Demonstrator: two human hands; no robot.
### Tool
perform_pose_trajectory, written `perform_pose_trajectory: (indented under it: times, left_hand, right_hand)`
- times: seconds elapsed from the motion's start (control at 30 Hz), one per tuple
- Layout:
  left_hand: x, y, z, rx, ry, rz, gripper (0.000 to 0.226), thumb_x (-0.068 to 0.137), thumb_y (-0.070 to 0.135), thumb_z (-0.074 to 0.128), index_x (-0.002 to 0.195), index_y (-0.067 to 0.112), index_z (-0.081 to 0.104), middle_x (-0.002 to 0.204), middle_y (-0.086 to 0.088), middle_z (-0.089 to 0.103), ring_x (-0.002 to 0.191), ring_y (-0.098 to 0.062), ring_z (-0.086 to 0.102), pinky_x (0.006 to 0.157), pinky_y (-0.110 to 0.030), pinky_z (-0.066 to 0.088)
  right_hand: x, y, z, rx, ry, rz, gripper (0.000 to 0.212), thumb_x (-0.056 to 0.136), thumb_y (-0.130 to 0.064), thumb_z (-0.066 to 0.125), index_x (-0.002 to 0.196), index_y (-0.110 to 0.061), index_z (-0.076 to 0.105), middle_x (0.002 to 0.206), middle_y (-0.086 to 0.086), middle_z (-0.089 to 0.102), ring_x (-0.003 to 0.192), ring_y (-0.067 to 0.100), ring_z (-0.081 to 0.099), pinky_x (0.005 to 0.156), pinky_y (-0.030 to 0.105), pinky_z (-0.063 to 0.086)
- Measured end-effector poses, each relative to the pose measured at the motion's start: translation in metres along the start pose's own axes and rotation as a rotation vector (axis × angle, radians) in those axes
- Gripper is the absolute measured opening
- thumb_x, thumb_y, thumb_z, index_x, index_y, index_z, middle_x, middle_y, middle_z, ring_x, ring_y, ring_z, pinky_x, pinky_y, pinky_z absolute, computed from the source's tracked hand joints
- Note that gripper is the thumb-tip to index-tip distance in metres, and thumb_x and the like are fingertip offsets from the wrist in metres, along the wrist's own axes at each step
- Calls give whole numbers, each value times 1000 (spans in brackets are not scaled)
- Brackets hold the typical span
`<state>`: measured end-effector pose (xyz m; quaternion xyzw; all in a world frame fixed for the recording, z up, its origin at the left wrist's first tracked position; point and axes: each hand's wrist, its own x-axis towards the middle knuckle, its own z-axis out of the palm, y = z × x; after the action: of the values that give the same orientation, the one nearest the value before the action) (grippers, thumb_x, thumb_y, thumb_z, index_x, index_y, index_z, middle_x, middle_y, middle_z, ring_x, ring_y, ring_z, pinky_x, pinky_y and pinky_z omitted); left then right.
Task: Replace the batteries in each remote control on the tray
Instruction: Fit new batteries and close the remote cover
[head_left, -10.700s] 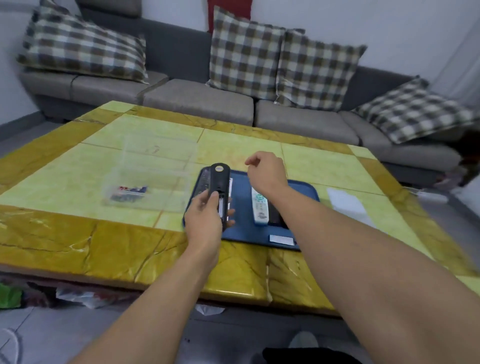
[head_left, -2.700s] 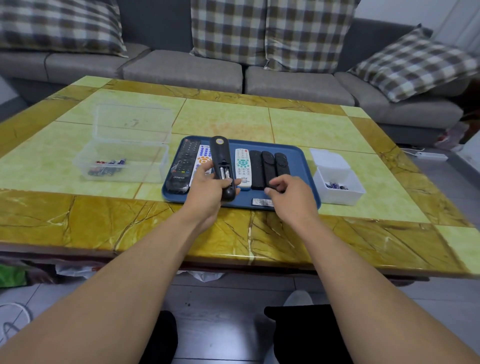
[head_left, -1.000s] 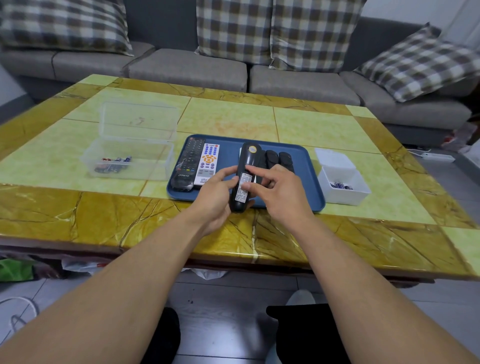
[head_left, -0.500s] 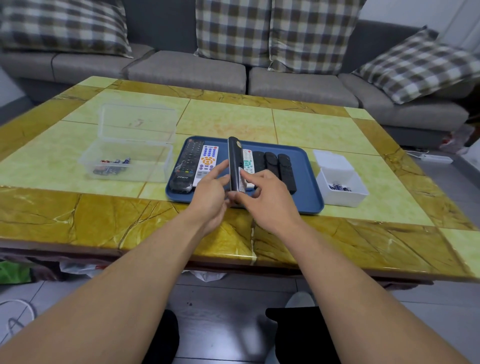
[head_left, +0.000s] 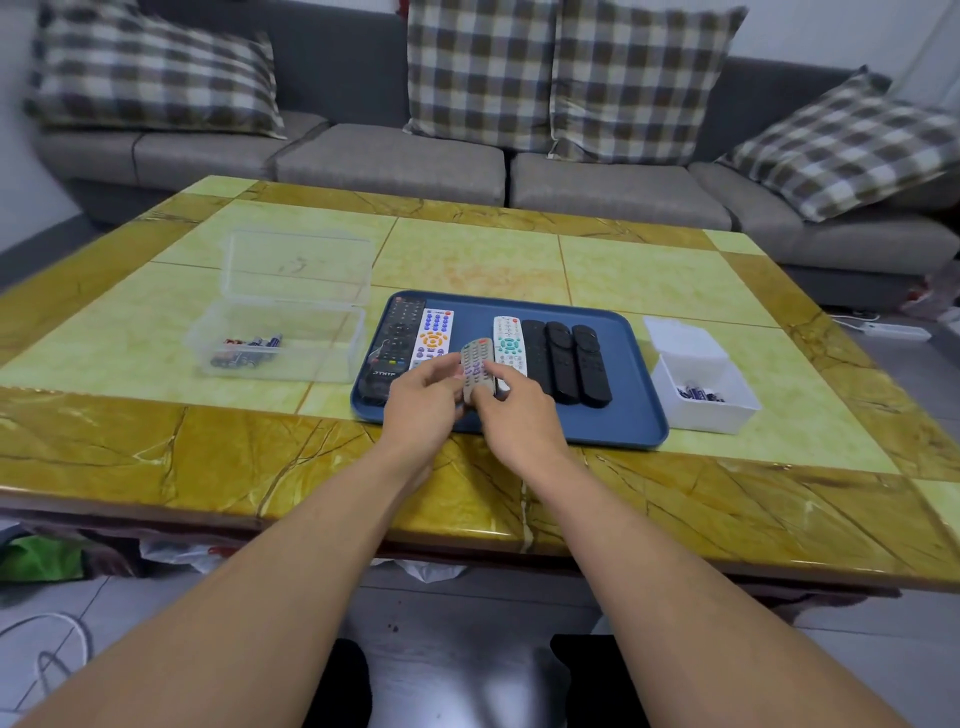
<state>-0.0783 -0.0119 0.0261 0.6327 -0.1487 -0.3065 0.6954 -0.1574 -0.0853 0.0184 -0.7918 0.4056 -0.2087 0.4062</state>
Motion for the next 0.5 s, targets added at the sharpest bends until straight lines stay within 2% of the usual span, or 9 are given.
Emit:
perform_pose_trajectory:
  times: [0.07, 0.13, 0.23, 0.3, 0.4, 0.5]
  left_hand:
    - [3, -1, -5, 34, 40, 29, 29, 96, -1, 54, 115, 16, 67, 105, 6, 69, 108, -19, 68, 92, -33, 58]
    - [9, -5, -11, 159, 120, 122, 27, 93, 2, 58, 112, 16, 70, 109, 4, 71, 108, -17, 67, 97, -38, 55]
    - [13, -7, -22, 405, 209, 281, 31, 91, 7, 58, 116, 19, 71, 113, 5, 71, 104, -12, 65, 97, -35, 53]
    - [17, -10, -29, 549, 241, 386, 34, 90, 9, 57, 118, 21, 70, 115, 4, 71, 105, -13, 64, 96, -38, 53]
    - [28, -19, -39, 821, 191, 484, 43, 87, 13, 56, 128, 19, 66, 128, -1, 67, 122, -24, 58, 103, -45, 47]
    - [32, -29, -42, 1021, 139, 427, 48, 92, 16, 58, 140, 18, 58, 150, -4, 52, 149, -28, 30, 120, -48, 24]
  right_hand:
    - [3, -1, 2, -82, -7, -34, 47, 100, -34, 47, 146, -26, 49, 142, 5, 57, 126, 24, 54, 103, 38, 47]
    - [5, -1, 4, -220, -41, -75, 48, 103, -34, 41, 150, -25, 42, 146, 5, 53, 130, 27, 50, 101, 37, 45]
    - [8, -2, 9, -461, -69, -127, 49, 104, -37, 34, 153, -32, 33, 138, 6, 56, 120, 29, 55, 87, 39, 46]
    - [11, -3, 12, -524, -61, -138, 49, 105, -38, 32, 153, -33, 31, 134, 6, 56, 115, 29, 57, 84, 39, 45]
    - [16, -1, 14, -538, -45, -129, 46, 104, -37, 34, 149, -28, 37, 131, 7, 57, 114, 30, 58, 86, 40, 45]
    - [16, -1, 15, -545, -4, -153, 38, 105, -38, 37, 140, -25, 46, 124, 6, 59, 108, 30, 60, 79, 39, 44]
